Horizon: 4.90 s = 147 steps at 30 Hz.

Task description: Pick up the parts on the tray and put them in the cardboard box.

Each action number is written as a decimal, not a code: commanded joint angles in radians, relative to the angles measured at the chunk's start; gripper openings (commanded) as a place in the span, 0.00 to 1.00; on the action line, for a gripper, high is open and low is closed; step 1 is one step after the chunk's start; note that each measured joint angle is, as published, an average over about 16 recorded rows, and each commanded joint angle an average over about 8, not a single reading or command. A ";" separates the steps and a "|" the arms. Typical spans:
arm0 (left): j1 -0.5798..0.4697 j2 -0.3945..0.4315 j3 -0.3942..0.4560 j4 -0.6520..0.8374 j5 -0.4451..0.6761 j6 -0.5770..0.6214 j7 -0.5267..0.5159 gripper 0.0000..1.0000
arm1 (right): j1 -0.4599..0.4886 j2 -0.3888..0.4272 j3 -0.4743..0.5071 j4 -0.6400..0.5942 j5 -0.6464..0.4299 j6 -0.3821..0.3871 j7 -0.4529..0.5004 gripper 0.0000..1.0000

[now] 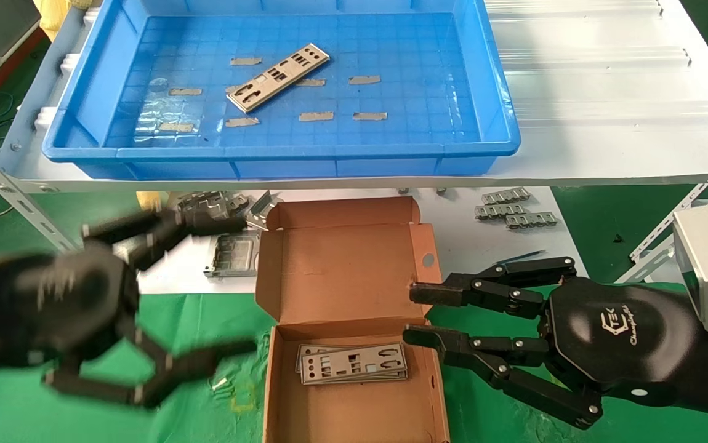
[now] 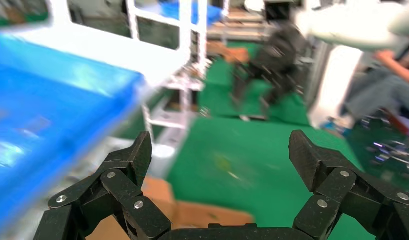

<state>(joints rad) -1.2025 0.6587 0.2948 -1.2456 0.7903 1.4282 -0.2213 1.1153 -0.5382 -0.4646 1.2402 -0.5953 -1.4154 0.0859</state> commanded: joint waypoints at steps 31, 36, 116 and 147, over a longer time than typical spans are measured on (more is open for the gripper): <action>-0.744 0.520 0.255 0.998 0.491 -0.223 0.171 1.00 | 0.000 0.000 0.000 0.000 0.000 0.000 0.000 0.00; -0.783 0.569 0.267 1.094 0.520 -0.332 0.193 1.00 | 0.000 0.000 0.000 0.000 0.000 0.000 0.000 0.00; -0.805 0.680 0.312 1.191 0.580 -0.536 0.091 0.00 | 0.000 0.000 0.000 0.000 0.000 0.000 0.000 1.00; -0.845 0.508 0.255 1.110 0.457 0.138 0.250 0.00 | 0.000 0.000 0.000 0.000 0.000 0.000 0.000 1.00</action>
<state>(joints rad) -2.0339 1.1692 0.5588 -0.1581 1.2442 1.5155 0.0113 1.1154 -0.5381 -0.4647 1.2402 -0.5953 -1.4154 0.0858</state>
